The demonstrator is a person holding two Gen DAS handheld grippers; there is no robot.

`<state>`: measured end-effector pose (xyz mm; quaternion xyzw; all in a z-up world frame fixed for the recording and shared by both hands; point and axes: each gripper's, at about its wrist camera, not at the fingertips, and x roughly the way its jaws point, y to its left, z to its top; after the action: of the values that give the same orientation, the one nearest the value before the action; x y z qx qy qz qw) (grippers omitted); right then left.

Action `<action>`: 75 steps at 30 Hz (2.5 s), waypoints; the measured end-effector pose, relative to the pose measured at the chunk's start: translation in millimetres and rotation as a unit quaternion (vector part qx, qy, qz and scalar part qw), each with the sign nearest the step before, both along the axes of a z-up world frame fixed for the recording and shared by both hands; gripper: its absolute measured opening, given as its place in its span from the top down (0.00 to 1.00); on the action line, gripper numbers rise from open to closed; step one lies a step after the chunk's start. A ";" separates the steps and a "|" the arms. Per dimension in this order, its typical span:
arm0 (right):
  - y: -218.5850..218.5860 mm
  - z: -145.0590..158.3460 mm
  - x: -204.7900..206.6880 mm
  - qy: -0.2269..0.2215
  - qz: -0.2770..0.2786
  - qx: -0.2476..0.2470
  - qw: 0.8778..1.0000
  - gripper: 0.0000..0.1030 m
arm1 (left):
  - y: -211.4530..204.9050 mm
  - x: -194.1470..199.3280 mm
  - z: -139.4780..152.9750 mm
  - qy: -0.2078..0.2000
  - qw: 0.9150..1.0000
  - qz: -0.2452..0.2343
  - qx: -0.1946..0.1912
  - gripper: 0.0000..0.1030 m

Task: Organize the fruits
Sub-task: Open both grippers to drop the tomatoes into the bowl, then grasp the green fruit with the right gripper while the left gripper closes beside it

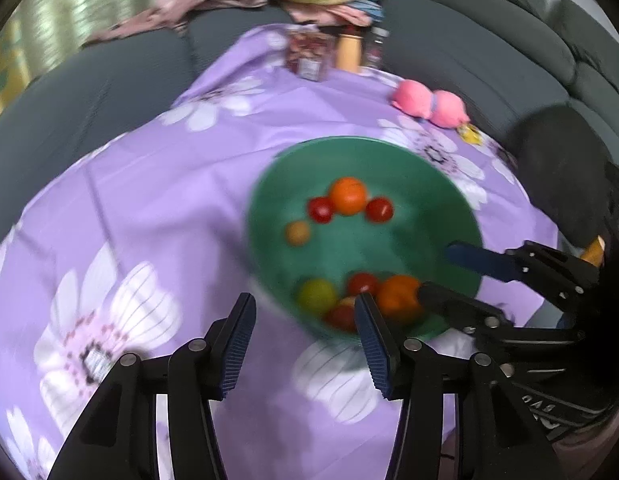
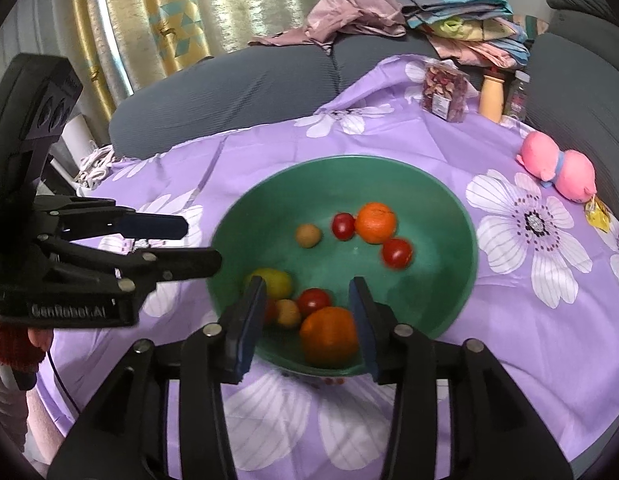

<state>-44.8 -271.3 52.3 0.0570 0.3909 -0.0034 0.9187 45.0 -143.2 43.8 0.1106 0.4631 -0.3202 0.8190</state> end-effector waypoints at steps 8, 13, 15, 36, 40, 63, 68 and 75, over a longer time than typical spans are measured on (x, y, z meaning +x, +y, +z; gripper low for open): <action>37.4 4.7 3.9 -0.001 0.051 0.006 0.999 0.45 | 80.0 1.7 -6.3 0.013 0.996 0.090 -0.020 0.32; 78.1 0.7 8.3 0.004 0.121 0.006 0.993 0.44 | 137.2 1.6 -23.8 0.042 0.986 0.159 -0.032 0.32; 94.1 -3.3 12.5 0.011 0.145 0.009 0.989 0.44 | 153.3 -0.6 -29.2 0.053 0.982 0.176 -0.043 0.32; 162.0 -56.9 73.3 0.096 0.198 0.025 0.975 0.45 | 183.7 17.6 -53.6 0.095 0.974 0.178 -0.103 0.32; 168.8 -63.6 86.7 0.102 0.204 0.024 0.973 0.45 | 184.2 26.3 -58.3 0.100 0.974 0.171 -0.108 0.32; 182.8 -96.3 142.1 0.140 0.219 0.061 0.964 0.61 | 172.9 65.9 -86.3 0.145 0.968 0.135 -0.153 0.37; 182.7 -96.1 141.8 0.135 0.220 0.060 0.964 0.62 | 171.5 67.7 -91.9 0.151 0.966 0.139 -0.154 0.43; 179.5 -91.4 133.3 0.128 0.215 0.056 0.967 0.62 | 166.4 61.6 -85.3 0.136 0.972 0.130 -0.142 0.44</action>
<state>88.5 -91.9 -39.1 0.0220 0.5075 0.2092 0.8356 106.6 23.1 -41.5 -0.1124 0.5306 -0.2858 0.7900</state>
